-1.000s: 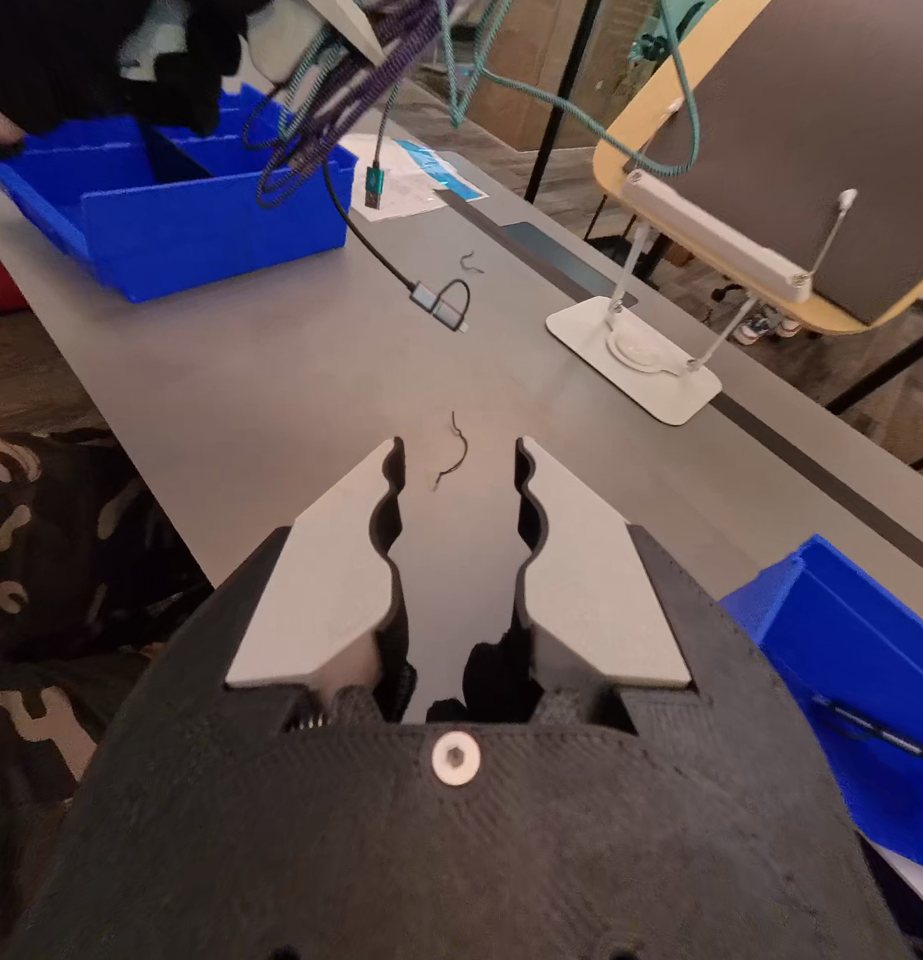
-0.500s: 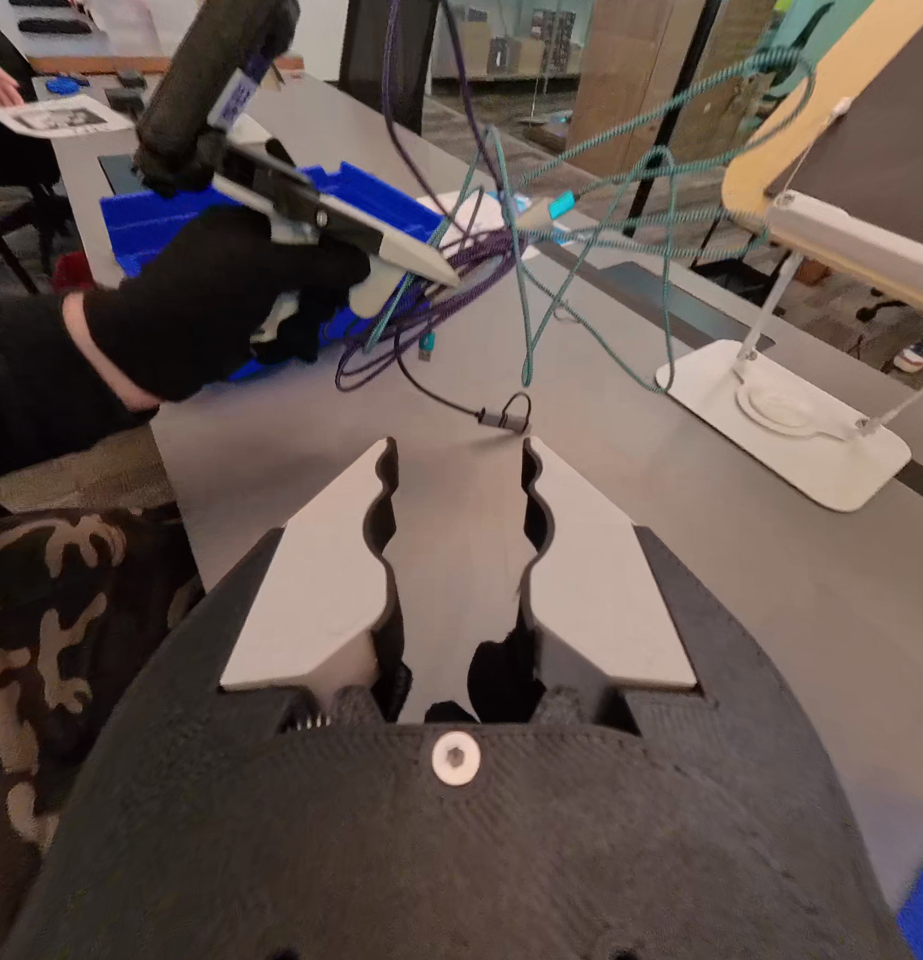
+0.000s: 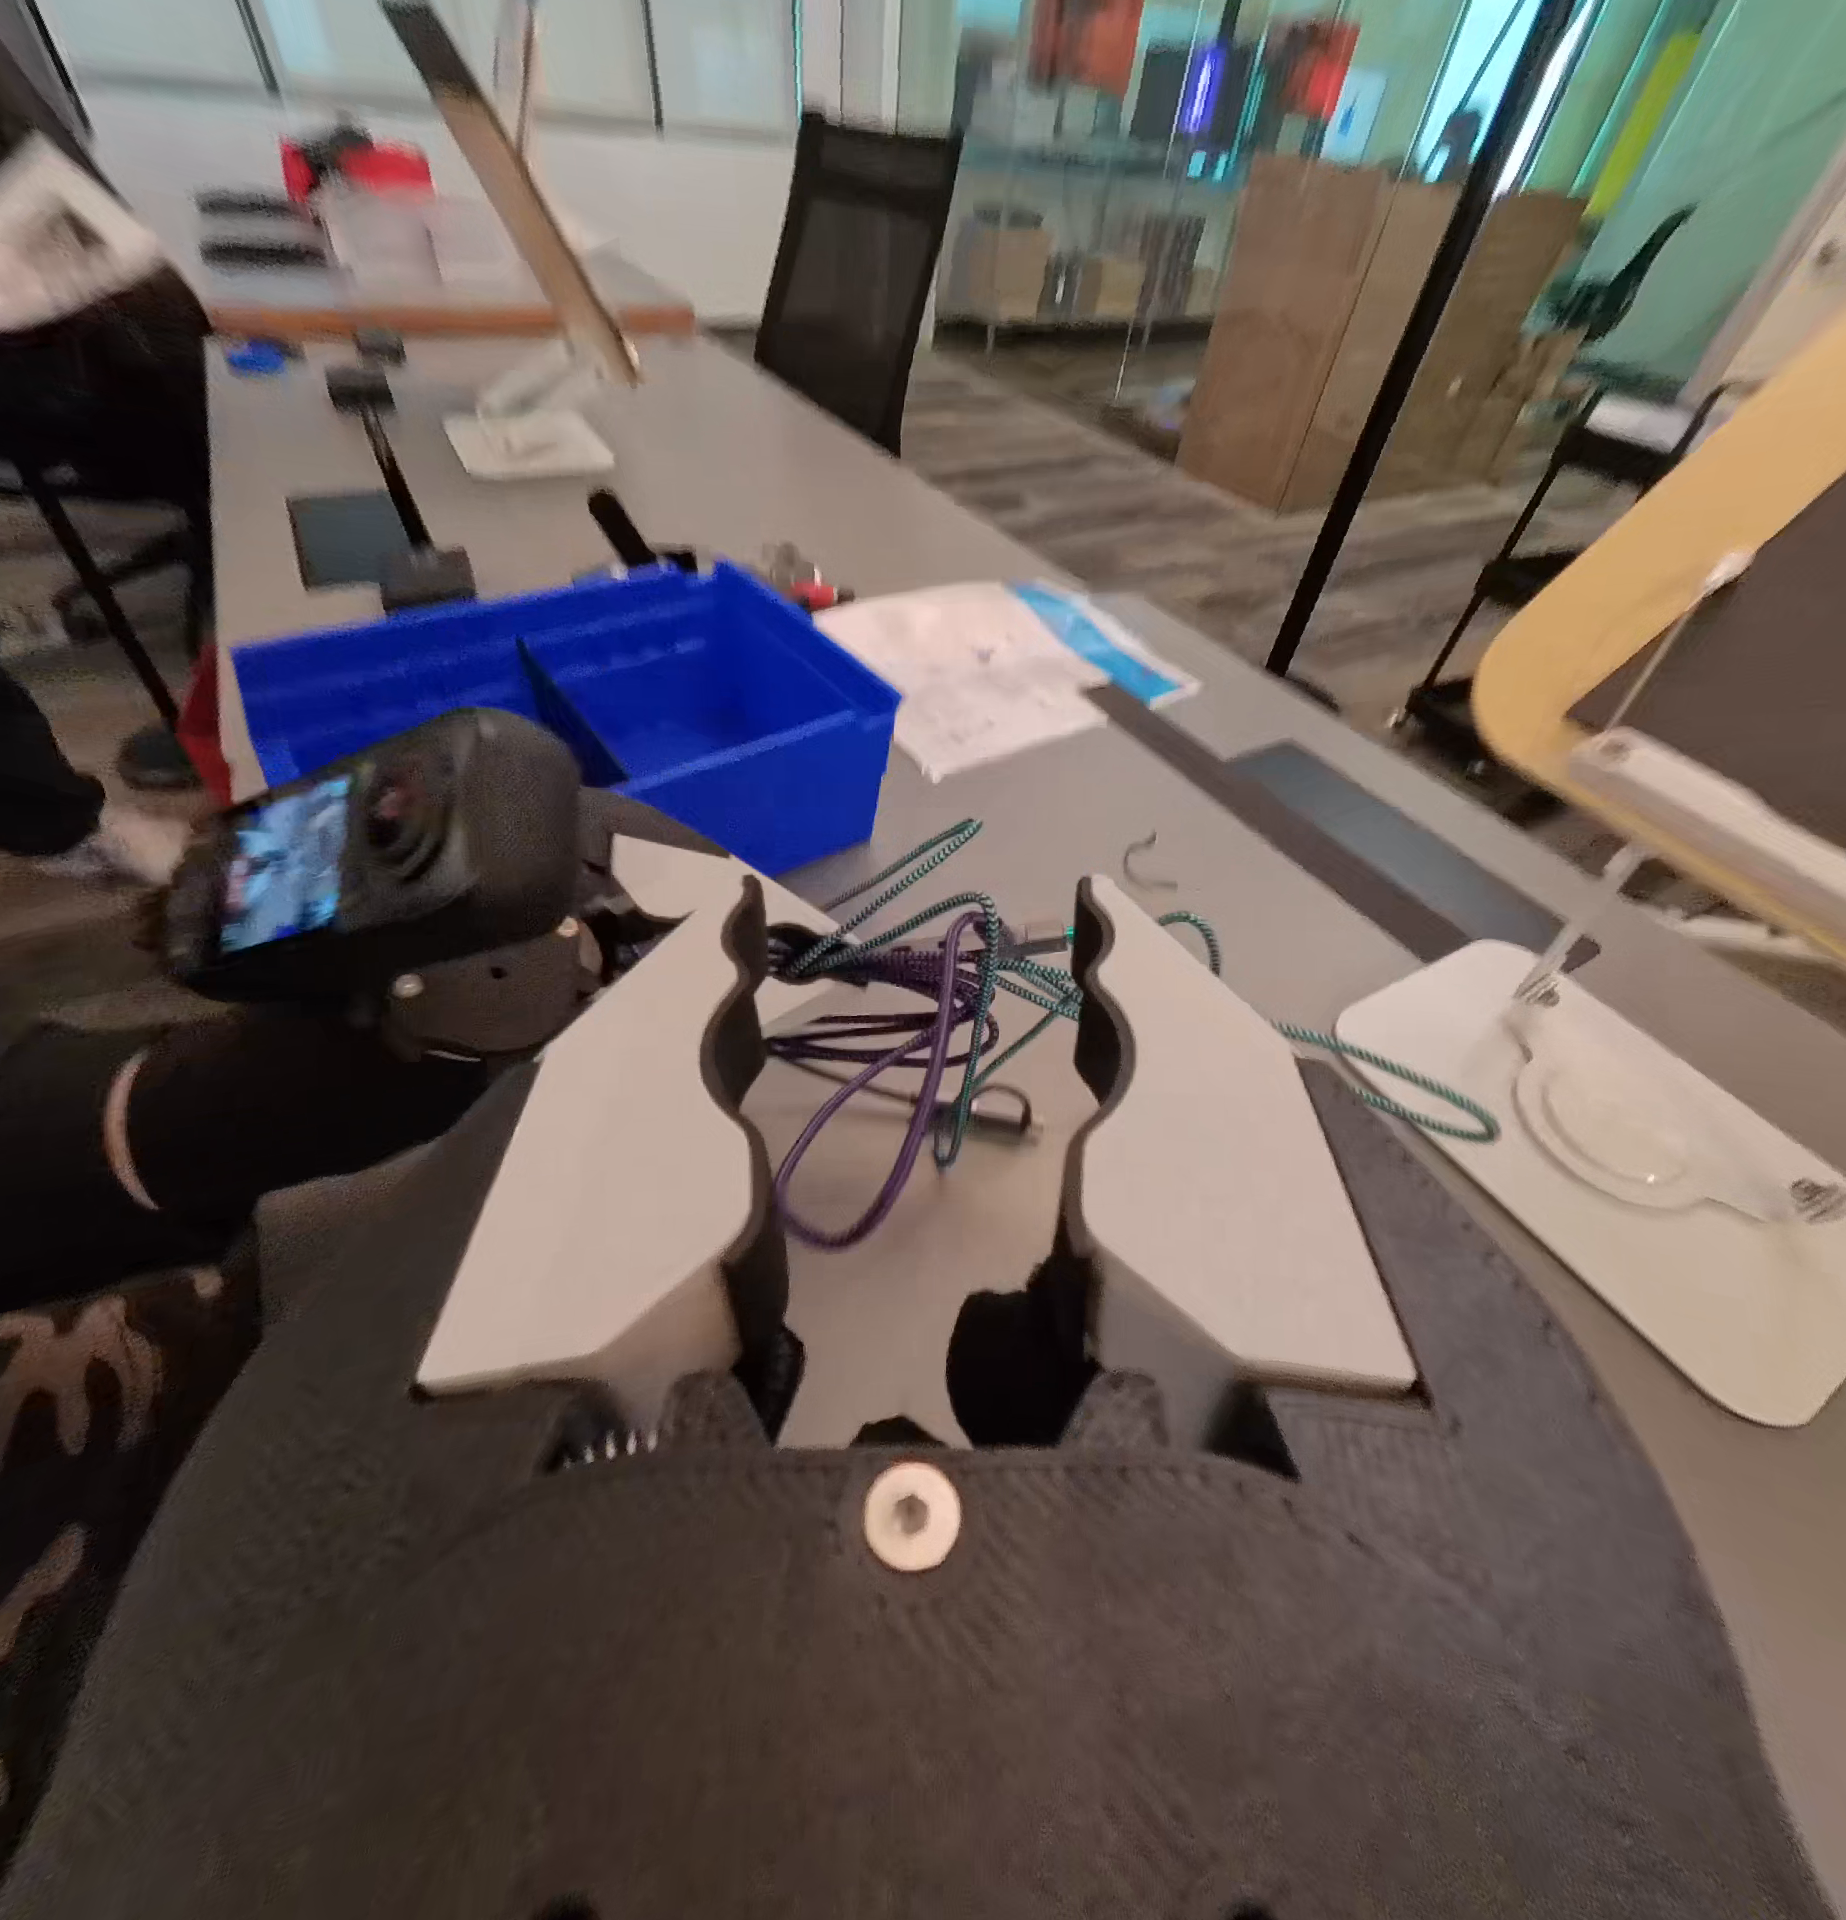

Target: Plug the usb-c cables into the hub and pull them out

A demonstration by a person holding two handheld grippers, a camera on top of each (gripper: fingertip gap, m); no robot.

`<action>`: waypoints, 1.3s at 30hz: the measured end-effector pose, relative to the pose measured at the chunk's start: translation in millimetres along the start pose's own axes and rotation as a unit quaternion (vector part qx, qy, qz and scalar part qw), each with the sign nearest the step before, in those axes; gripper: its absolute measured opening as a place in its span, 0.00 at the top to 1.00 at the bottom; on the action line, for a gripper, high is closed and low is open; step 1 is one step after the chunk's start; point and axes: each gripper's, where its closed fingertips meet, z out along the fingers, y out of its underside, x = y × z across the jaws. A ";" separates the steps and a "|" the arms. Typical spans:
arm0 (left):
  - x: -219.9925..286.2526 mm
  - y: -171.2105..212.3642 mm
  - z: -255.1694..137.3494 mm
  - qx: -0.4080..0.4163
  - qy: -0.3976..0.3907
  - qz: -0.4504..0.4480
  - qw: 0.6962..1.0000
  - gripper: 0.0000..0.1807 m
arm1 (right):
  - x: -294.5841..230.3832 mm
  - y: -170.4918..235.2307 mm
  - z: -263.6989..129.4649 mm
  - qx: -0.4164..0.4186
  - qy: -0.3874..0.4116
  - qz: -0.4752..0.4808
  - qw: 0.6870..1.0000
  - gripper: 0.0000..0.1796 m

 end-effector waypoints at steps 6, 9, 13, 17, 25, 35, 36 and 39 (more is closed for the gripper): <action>25.3 12.8 6.0 -0.010 0.004 0.051 0.999 0.95 | 20.5 86.6 52.1 -0.154 0.010 -0.022 0.988 0.73; 34.3 17.6 7.6 -0.014 0.008 0.067 0.998 0.95 | 17.4 113.9 67.7 -0.174 -0.002 -0.019 0.985 0.79; 43.9 22.8 9.0 -0.020 0.019 0.075 0.997 0.95 | 16.3 137.8 78.2 -0.193 0.001 -0.032 0.981 0.90; 53.8 28.5 10.1 -0.025 0.054 0.056 0.997 0.92 | 22.5 153.6 78.9 -0.194 0.012 -0.036 0.980 1.00; 43.2 -28.2 -45.5 0.039 0.208 -0.069 0.975 0.66 | 23.0 148.0 70.8 -0.124 0.041 -0.089 0.987 1.00; 19.6 -78.4 9.0 -0.105 0.379 -0.053 0.918 0.75 | 13.0 130.8 63.9 -0.065 0.069 -0.158 0.983 1.00; 27.1 -66.4 14.5 -0.135 0.412 -0.056 0.899 0.74 | 12.3 130.4 63.5 -0.061 0.069 -0.158 0.983 1.00; 42.5 -32.5 18.1 -0.193 0.483 -0.078 0.851 0.72 | 14.0 130.9 62.1 -0.055 0.072 -0.154 0.984 1.00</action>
